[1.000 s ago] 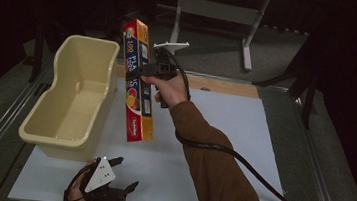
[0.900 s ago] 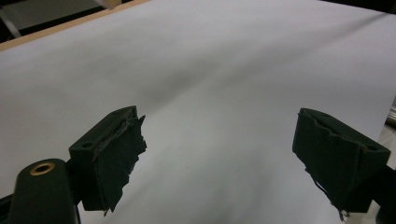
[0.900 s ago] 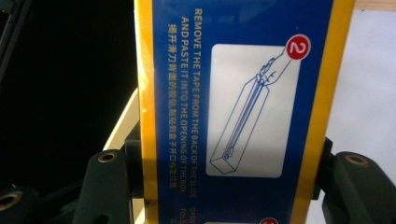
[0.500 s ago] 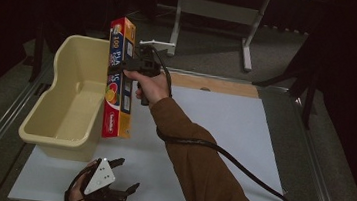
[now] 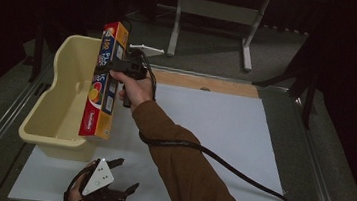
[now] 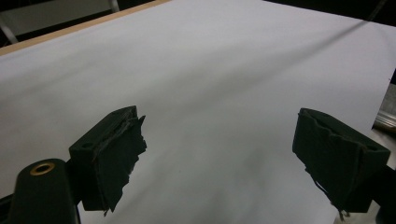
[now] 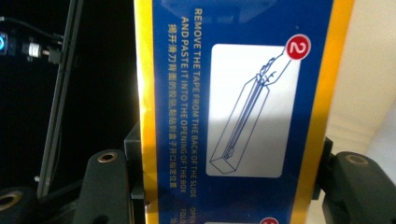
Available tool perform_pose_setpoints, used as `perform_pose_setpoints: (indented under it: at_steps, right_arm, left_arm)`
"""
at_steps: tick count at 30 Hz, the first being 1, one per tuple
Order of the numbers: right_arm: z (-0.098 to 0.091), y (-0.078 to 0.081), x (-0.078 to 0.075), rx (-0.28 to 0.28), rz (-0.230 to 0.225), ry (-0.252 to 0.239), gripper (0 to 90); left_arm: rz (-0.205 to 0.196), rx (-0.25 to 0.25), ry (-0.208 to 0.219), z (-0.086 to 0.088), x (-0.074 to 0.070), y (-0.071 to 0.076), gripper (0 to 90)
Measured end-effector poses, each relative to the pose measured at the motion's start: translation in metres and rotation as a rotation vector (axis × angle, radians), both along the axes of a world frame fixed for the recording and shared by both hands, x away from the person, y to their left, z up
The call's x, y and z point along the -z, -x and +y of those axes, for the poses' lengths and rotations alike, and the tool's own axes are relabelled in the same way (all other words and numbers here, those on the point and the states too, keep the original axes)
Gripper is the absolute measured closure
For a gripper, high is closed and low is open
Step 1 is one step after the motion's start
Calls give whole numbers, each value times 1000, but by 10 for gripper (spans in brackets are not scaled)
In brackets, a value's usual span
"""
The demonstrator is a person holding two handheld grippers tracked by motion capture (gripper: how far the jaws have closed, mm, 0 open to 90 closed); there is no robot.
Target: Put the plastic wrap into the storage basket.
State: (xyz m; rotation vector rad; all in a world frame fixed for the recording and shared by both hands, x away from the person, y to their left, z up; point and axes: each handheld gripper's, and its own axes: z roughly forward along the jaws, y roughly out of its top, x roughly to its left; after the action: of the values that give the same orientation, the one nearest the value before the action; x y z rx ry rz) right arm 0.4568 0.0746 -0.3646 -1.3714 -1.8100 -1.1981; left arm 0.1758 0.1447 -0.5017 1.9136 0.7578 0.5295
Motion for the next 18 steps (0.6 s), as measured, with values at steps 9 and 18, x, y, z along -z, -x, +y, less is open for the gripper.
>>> perform_pose_setpoints:
  at_steps: [9, 18]
  right_arm:
    - [11, 0, 8, 18, 54, -12, 398]
    - [18, 1, 9, 38, 97, -63, 397]
  left_arm:
    - [-2, -5, 16, 2, -1, 0, 153]
    - [-3, -7, 20, 2, -1, 0, 153]
